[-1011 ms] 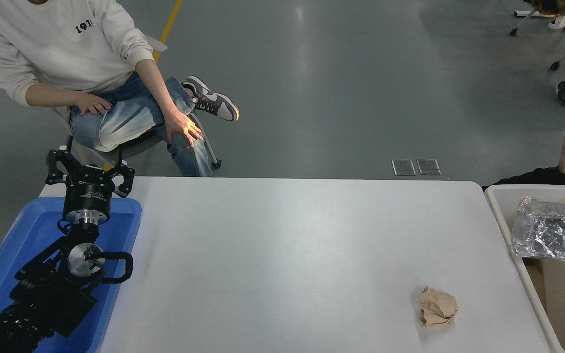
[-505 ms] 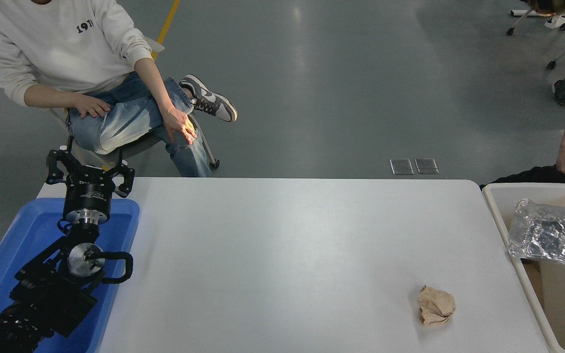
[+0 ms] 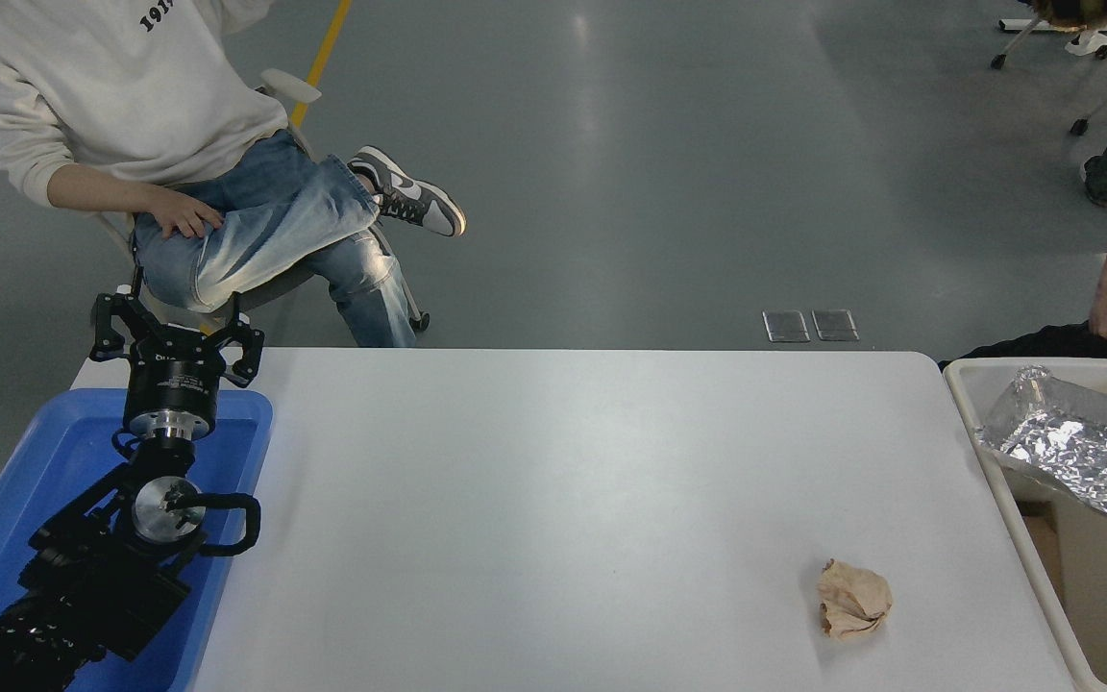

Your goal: Pick up foil plate and place in dustbin

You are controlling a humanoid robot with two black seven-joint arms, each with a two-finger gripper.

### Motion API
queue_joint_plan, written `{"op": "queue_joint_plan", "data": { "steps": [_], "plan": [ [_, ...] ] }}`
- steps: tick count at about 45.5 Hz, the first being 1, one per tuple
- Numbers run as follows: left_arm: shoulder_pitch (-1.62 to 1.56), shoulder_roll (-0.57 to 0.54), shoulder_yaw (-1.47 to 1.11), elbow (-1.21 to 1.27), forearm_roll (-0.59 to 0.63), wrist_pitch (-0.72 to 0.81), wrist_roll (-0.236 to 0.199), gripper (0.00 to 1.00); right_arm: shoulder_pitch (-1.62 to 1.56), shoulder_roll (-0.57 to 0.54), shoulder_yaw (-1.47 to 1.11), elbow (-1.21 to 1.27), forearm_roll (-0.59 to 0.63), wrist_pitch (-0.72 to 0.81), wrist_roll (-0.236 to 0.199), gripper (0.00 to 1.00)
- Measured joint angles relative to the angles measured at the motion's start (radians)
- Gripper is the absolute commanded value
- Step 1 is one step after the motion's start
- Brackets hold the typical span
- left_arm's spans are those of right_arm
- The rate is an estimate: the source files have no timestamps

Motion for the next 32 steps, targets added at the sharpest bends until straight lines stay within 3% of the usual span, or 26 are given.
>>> {"op": "queue_joint_plan", "data": {
  "steps": [20, 32],
  "plan": [
    [0.000, 0.000, 0.000, 0.000, 0.000, 0.000, 0.000, 0.99, -0.006, -0.002, 0.001, 0.041, -0.009, 0.033, -0.001, 1.00],
    [0.000, 0.000, 0.001, -0.001, 0.000, 0.000, 0.000, 0.99, 0.044, -0.069, -0.035, 0.146, -0.010, 0.061, -0.001, 1.00]
  ]
}}
